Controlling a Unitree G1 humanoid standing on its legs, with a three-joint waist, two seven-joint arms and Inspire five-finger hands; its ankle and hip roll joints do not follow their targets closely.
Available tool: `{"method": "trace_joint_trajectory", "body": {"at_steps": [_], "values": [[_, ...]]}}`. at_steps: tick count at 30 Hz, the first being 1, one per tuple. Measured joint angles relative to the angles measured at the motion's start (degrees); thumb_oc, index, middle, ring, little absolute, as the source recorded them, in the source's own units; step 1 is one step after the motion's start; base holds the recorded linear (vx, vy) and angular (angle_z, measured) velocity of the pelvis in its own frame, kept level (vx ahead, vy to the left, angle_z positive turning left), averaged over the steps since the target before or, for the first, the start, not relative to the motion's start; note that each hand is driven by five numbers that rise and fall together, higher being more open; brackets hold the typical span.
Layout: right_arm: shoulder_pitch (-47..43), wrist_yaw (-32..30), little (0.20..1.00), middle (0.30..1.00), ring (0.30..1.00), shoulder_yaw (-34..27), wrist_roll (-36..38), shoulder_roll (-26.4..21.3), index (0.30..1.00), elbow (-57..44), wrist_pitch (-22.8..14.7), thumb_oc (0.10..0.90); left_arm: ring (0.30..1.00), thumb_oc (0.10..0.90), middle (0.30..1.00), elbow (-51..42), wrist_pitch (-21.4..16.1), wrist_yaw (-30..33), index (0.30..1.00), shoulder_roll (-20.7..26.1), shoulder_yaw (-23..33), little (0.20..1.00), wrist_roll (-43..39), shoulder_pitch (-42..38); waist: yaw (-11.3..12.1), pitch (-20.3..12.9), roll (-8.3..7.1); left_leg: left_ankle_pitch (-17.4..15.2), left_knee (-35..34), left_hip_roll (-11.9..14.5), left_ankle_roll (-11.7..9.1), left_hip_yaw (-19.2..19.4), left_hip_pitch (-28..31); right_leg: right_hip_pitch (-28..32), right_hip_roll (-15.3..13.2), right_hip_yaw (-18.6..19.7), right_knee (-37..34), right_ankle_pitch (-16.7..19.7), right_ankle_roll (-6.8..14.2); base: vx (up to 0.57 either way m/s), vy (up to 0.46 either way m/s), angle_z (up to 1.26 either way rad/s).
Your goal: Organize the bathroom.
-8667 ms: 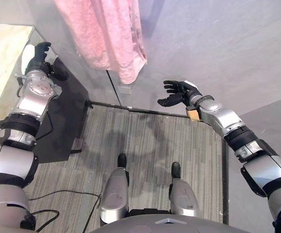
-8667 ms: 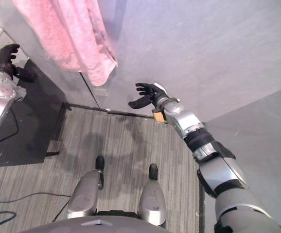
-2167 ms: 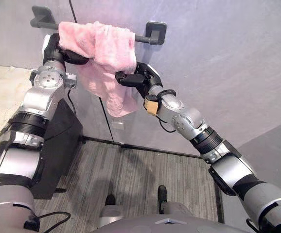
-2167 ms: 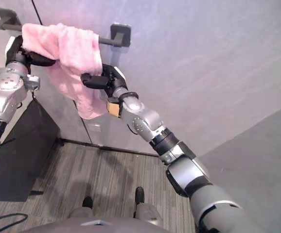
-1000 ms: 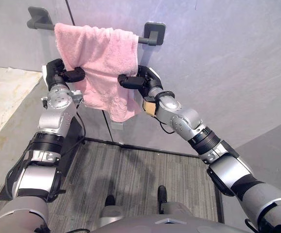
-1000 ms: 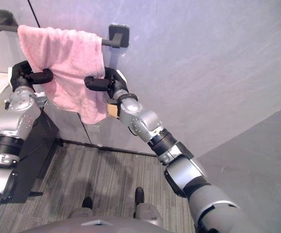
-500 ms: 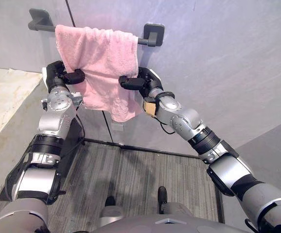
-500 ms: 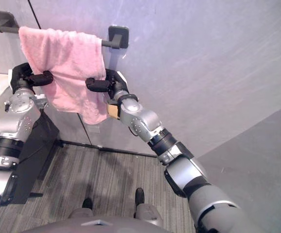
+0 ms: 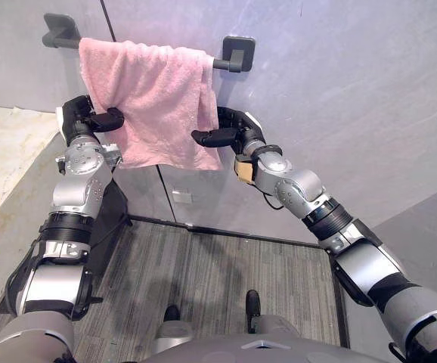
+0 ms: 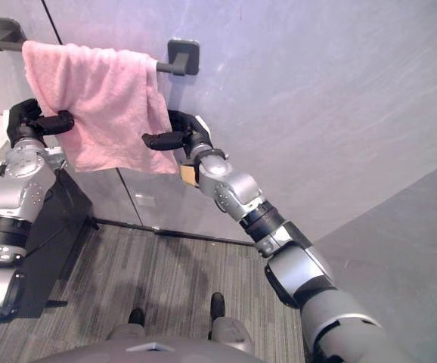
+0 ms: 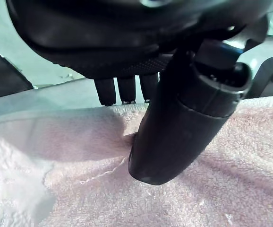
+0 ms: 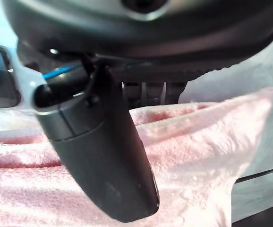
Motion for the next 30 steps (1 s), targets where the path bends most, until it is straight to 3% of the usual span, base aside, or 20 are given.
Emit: {"method": "trace_joint_trajectory", "body": {"at_steps": [4, 6, 8, 9, 10, 26, 30], "values": [[0.48, 0.31, 0.9, 0.9, 0.9, 0.0, 0.04, -0.01, 0.9, 0.0, 0.0, 0.8, 0.3, 0.4, 0.3, 0.0, 0.05, -0.38, 0.3, 0.0, 0.0, 0.3, 0.0, 0.0, -0.02, 0.0, 0.01, -0.01, 0.0, 0.0, 0.01, 0.02, -0.01, -0.03, 0.0, 0.05, 0.0, 0.0, 0.0, 0.0, 0.0, 0.0], [0.67, 0.74, 0.578, 0.578, 0.578, 0.0, 0.07, 0.0, 0.578, 0.0, 0.0, 0.585, 0.3, 0.4, 0.3, 0.0, 0.05, -0.43, 0.3, 0.0, 0.0, 0.3, 0.0, 0.0, -0.01, 0.01, 0.03, -0.01, 0.0, 0.0, 0.01, 0.01, -0.02, -0.03, 0.0, 0.08, 0.0, -0.01, 0.0, 0.0, 0.0, 0.0], [0.92, 0.96, 0.359, 0.359, 0.359, 0.0, 0.08, 0.0, 0.359, 0.0, 0.0, 0.439, 0.3, 0.4, 0.3, 0.01, 0.06, -0.54, 0.3, 0.0, 0.0, 0.3, 0.0, 0.0, 0.0, 0.0, 0.07, -0.01, -0.01, 0.0, 0.01, 0.0, -0.04, -0.03, 0.0, 0.08, 0.0, -0.01, -0.01, 0.0, 0.0, 0.0], [0.92, 0.96, 0.359, 0.359, 0.359, 0.0, 0.08, 0.0, 0.359, 0.0, 0.0, 0.439, 0.3, 0.4, 0.3, 0.01, 0.06, -0.54, 0.3, 0.0, 0.0, 0.3, 0.0, 0.0, 0.0, 0.0, 0.07, -0.01, -0.01, 0.0, 0.01, 0.0, -0.04, -0.03, 0.0, 0.08, 0.0, -0.01, -0.01, 0.0, 0.0, 0.0], [1.03, 0.99, 0.3, 0.3, 0.3, 0.0, 0.08, 0.01, 0.3, 0.0, 0.0, 0.4, 0.3, 0.4, 0.3, 0.03, 0.06, -0.77, 0.3, 0.0, 0.0, 0.3, 0.0, 0.01, 0.01, -0.01, 0.18, -0.01, 0.0, 0.02, 0.01, -0.01, -0.05, -0.03, -0.01, 0.08, 0.0, -0.01, -0.01, 0.0, 0.0, 0.0], [1.05, 0.81, 0.3, 0.3, 0.3, -0.07, 0.09, -0.08, 0.3, 0.01, -0.02, 0.4, 0.3, 0.4, 0.3, 0.01, 0.08, -0.95, 0.3, 0.0, 0.05, 0.3, -0.02, 1.02, -0.06, -0.14, 0.95, -0.05, -0.01, 0.07, 0.05, -0.01, -0.05, -0.01, -0.04, -0.03, 0.0, -0.02, 0.01, 0.0, 0.0, 0.0], [1.05, 0.67, 0.3, 0.3, 0.3, -0.08, 0.09, -0.07, 0.3, 0.01, -0.02, 0.4, 0.3, 0.4, 0.3, 0.02, -0.02, 1.58, 0.3, -0.01, 0.79, 0.3, -0.07, 1.26, -0.22, -0.15, 0.96, -0.05, -0.01, 0.08, 0.04, 0.0, -0.03, -0.01, -0.04, -0.08, 0.0, -0.03, 0.0, 0.0, 0.0, 0.0]]}}
